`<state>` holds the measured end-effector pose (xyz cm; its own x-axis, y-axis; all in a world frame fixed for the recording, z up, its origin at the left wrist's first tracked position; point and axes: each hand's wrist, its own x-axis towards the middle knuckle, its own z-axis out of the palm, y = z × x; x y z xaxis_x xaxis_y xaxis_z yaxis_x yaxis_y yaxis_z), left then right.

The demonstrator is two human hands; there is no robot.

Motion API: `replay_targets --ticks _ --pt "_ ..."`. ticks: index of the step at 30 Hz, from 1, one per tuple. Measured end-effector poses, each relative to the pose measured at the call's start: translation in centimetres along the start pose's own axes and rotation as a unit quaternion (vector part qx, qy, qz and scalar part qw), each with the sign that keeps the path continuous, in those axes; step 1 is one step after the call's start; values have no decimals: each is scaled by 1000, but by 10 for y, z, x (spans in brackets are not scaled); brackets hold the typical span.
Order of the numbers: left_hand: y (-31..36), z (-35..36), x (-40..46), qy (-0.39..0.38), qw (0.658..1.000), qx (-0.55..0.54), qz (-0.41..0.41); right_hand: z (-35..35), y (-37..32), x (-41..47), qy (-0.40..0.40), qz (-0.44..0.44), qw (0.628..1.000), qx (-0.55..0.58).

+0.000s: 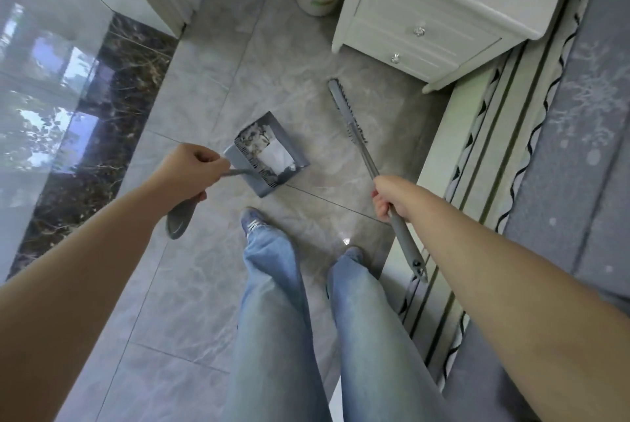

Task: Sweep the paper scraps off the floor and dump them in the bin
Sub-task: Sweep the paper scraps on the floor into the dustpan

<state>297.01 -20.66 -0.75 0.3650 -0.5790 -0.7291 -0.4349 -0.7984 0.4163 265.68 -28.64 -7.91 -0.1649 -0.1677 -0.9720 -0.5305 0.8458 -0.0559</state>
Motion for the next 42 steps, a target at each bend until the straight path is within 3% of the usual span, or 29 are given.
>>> replay_targets --ticks 8,11,15,18,20,23,28,30,33,35,38,42 --pt "-49 -75 63 19 999 -17 -19 100 -97 31 69 33 994 76" --pt "-64 -86 80 35 999 -34 -9 141 -130 37 64 39 996 46" --pt "-74 -109 101 56 997 -54 -2 188 -138 38 2 -36 996 -79" --pt "-83 -132 108 47 996 -79 -8 219 -131 26 -16 -5 996 -90" --pt "-87 -146 112 51 994 -98 -16 228 -132 15 -32 30 998 -50" --pt "-91 -164 121 53 989 -138 -24 231 -138 0 -20 -10 1000 -18" --pt "-84 -184 151 50 987 -149 -19 241 -192 28 49 -27 994 -93" --pt "-81 -188 162 51 987 -153 -16 244 -213 46 46 -39 991 -123" --pt "-77 -190 173 53 988 -142 -11 254 -226 51 44 36 994 -99" --pt "-73 -190 177 54 990 -130 -11 263 -222 49 21 -7 997 -79" --pt "-64 -198 179 45 991 -127 -23 263 -209 43 -31 -38 989 -142" --pt "-44 -213 186 34 987 -152 -38 244 -228 25 -23 -58 993 -97"
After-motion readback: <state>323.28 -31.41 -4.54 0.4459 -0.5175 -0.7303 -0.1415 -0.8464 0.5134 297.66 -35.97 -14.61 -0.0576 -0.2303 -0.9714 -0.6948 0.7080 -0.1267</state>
